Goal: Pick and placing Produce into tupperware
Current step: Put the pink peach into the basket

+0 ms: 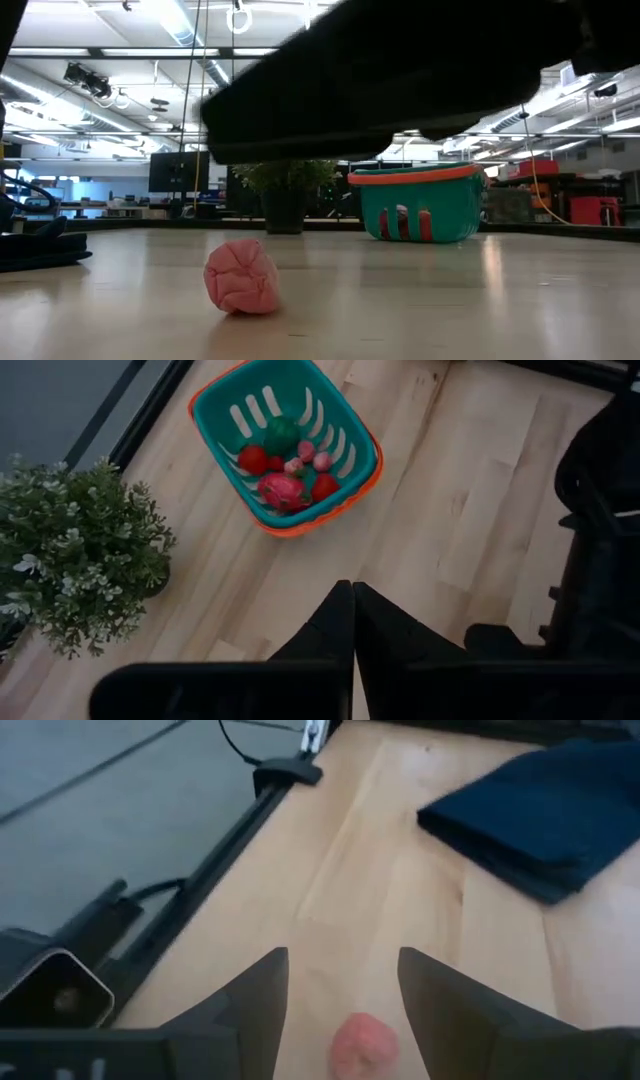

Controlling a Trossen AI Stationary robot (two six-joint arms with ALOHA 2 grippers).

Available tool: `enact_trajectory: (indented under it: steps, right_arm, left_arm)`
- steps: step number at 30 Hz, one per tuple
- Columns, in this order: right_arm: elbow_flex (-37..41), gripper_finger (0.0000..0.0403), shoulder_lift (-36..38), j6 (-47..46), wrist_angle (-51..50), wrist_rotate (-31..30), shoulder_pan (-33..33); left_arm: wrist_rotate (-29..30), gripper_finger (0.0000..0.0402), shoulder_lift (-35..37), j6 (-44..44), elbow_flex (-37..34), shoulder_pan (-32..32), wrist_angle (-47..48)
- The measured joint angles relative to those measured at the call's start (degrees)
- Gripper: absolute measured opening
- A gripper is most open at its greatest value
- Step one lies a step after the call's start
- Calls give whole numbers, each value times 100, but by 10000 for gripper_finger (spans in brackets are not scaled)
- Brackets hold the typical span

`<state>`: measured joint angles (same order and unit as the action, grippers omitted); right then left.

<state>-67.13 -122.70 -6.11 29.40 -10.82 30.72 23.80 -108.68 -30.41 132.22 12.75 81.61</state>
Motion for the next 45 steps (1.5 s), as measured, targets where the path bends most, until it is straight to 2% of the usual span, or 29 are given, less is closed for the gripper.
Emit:
enact_trajectory:
  steps: [10, 18, 22, 28, 31, 35, 42, 45]
  right_arm:
    - [-158, 198, -332, -160, -470, -153, -35]
    - [-130, 182, -354, -309, -767, -382, -39]
    - [-148, 148, -346, -555, -1108, -420, -56]
    - [-132, 57, -143, -358, -1381, -480, -54]
    - [-113, 24, 119, -124, -1770, -591, -63]
    - [-123, 22, 895, 122, -2976, -1302, -71]
    - [-125, 50, 2611, 77, -5935, -3321, -207]
    - [-116, 43, 3344, -146, -6896, -3680, -473]
  left_arm:
    - [-5, 24, 4, -39, 0, 97, 96]
    - [-5, 9, 4, -39, 0, 101, 107]
    - [-5, 12, 2, -44, 0, 101, 115]
    - [-5, 22, 2, -48, 0, 101, 122]
    - [-5, 16, 2, -48, 0, 101, 123]
    - [-5, 8, 2, -48, 0, 98, 126]
    - [-5, 18, -2, -46, 2, 98, 154]
    - [-5, 21, -2, -19, 2, 101, 157]
